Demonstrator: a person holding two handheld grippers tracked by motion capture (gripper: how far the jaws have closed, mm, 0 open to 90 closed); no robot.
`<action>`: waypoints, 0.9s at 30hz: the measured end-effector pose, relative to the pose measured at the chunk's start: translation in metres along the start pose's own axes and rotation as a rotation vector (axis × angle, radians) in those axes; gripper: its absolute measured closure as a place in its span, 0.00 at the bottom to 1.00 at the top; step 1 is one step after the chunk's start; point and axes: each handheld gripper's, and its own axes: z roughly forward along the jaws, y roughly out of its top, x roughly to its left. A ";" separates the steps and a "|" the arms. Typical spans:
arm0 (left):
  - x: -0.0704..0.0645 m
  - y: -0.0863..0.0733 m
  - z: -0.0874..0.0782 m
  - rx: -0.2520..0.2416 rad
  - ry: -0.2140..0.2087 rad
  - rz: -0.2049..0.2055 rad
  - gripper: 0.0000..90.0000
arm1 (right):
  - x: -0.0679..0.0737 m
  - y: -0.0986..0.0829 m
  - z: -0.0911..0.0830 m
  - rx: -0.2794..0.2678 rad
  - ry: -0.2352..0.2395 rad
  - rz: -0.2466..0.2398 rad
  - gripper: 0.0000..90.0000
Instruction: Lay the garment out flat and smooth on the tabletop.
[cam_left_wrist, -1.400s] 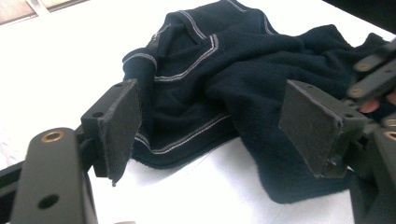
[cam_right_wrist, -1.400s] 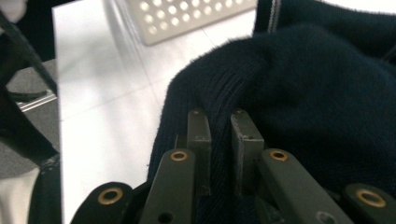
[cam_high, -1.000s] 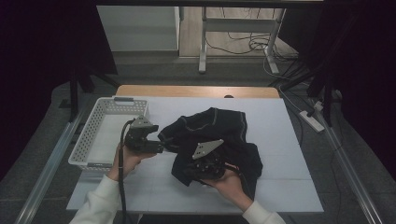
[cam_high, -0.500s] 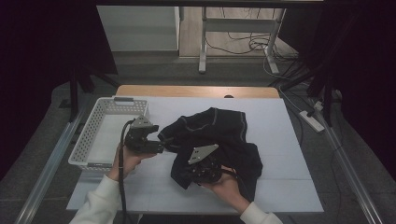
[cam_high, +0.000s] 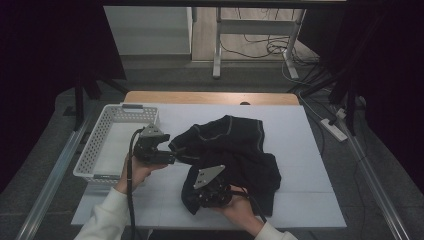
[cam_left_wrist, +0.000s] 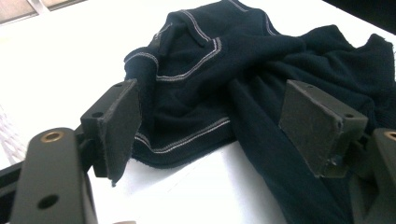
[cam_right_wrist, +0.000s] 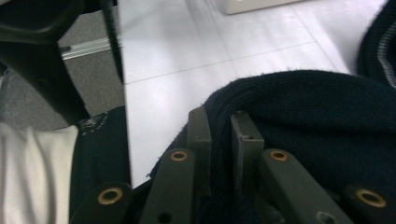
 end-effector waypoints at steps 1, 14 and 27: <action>0.000 0.000 0.000 -0.001 0.000 -0.001 0.24 | 0.002 0.000 0.001 0.004 0.002 -0.006 0.89; 0.000 -0.001 0.000 0.002 -0.003 0.000 0.24 | -0.002 0.000 -0.009 -0.089 -0.055 0.031 0.49; -0.001 -0.001 0.001 0.002 -0.005 0.002 0.24 | -0.018 -0.039 -0.048 -0.078 -0.173 0.094 0.38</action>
